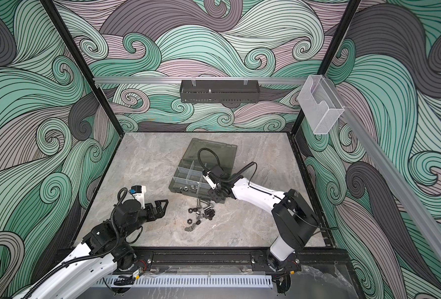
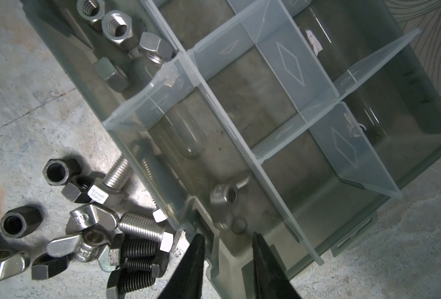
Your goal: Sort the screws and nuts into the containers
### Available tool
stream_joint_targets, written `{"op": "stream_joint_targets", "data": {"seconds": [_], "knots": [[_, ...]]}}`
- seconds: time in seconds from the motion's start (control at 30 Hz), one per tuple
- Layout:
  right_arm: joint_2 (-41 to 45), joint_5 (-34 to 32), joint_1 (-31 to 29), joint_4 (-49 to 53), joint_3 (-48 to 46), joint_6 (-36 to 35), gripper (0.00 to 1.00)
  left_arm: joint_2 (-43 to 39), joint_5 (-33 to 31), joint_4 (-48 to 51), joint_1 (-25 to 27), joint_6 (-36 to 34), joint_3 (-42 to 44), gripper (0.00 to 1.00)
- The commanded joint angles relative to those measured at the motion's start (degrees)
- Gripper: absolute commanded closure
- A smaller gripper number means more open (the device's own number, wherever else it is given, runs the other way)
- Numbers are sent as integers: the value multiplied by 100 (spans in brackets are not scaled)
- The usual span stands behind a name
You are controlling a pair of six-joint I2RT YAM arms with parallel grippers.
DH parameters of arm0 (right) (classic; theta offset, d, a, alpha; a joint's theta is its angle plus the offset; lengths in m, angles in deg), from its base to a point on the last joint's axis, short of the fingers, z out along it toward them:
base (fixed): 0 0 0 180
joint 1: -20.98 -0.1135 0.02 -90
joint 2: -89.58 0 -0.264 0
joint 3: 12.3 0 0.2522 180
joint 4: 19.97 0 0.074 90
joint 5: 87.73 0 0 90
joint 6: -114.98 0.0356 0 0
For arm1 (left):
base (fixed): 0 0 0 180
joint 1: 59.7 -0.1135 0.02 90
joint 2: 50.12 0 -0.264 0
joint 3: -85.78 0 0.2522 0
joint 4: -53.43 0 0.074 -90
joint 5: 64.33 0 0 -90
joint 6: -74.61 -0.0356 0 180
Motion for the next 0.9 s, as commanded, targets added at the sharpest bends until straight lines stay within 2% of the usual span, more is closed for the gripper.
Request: {"op": "stream_joint_targets", "data": {"seconds": [0.0,0.27,0.47,0.6,0.87], "knots": [[156,85,53,26,169,-72,65,-37,18,10,-34,85,5,4],[635,628,-3,81,-9,95,65,137,6,-92,-36,13,-25,4],[956,640,-150,103,-290,129,65,285,1,-180,-34,4,-32,4],[1126,676,-366,73,-506,34,65,309,-10,-153,-34,13,-55,4],[1286,736,-965,-75,-751,-198,65,-7,-416,169,-39,22,-140,4]]}}
